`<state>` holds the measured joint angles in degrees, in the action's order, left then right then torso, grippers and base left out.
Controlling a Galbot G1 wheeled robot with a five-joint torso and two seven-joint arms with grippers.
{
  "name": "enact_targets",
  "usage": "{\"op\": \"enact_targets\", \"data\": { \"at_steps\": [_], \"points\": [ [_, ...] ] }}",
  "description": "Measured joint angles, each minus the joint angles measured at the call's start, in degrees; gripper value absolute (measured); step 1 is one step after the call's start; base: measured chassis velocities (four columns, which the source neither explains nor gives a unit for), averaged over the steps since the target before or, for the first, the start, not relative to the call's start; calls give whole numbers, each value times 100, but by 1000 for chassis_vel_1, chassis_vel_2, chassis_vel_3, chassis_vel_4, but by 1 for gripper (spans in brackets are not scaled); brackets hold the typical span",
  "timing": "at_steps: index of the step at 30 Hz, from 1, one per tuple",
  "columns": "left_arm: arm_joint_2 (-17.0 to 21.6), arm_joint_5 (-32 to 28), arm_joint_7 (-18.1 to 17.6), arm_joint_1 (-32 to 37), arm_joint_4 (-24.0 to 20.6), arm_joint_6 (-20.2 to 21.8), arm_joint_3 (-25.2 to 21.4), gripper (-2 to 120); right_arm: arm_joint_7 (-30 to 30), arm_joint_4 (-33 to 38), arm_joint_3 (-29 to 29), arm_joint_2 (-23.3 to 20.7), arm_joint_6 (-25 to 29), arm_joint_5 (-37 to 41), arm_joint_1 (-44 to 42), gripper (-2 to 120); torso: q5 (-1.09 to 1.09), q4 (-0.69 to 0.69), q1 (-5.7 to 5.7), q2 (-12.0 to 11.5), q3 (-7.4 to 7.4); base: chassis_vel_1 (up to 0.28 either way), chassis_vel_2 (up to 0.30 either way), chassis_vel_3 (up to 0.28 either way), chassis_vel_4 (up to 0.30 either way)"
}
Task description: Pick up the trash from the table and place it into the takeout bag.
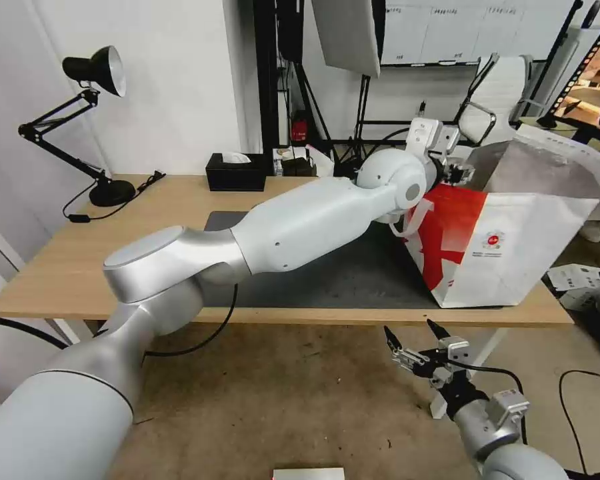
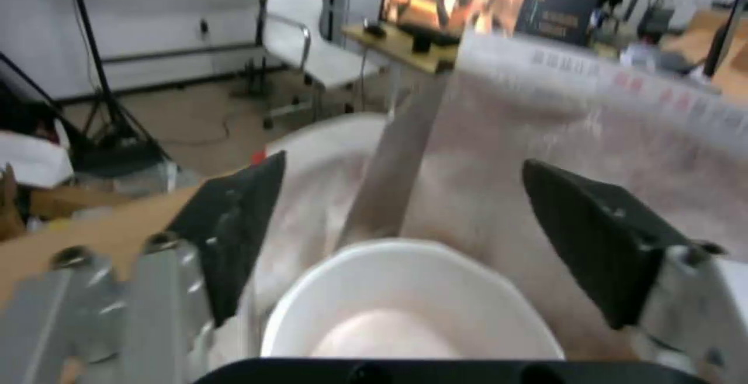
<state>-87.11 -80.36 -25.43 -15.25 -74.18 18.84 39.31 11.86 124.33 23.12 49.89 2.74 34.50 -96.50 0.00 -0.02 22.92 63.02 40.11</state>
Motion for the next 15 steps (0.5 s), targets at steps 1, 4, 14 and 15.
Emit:
{"op": "enact_targets", "data": {
  "at_steps": [1,4,14,15],
  "points": [
    [0,0,0,0,0,0,0,87,0,0,0,0,0,0,0,100,0,0,0,0,0,0,0,0,0],
    [456,-2,-86,-56,-489,-92,-123,97,0,0,0,0,0,0,-1,100,0,0,0,0,0,0,0,0,0],
    [2906,-252,-647,666,-2996,9,-797,100,0,0,0,0,0,0,0,100,-3,1,0,1,-1,0,0,0,0],
    [2906,-252,-647,666,-2996,9,-797,100,0,0,0,0,0,0,0,100,-3,1,0,1,-1,0,0,0,0]
  ]
}}
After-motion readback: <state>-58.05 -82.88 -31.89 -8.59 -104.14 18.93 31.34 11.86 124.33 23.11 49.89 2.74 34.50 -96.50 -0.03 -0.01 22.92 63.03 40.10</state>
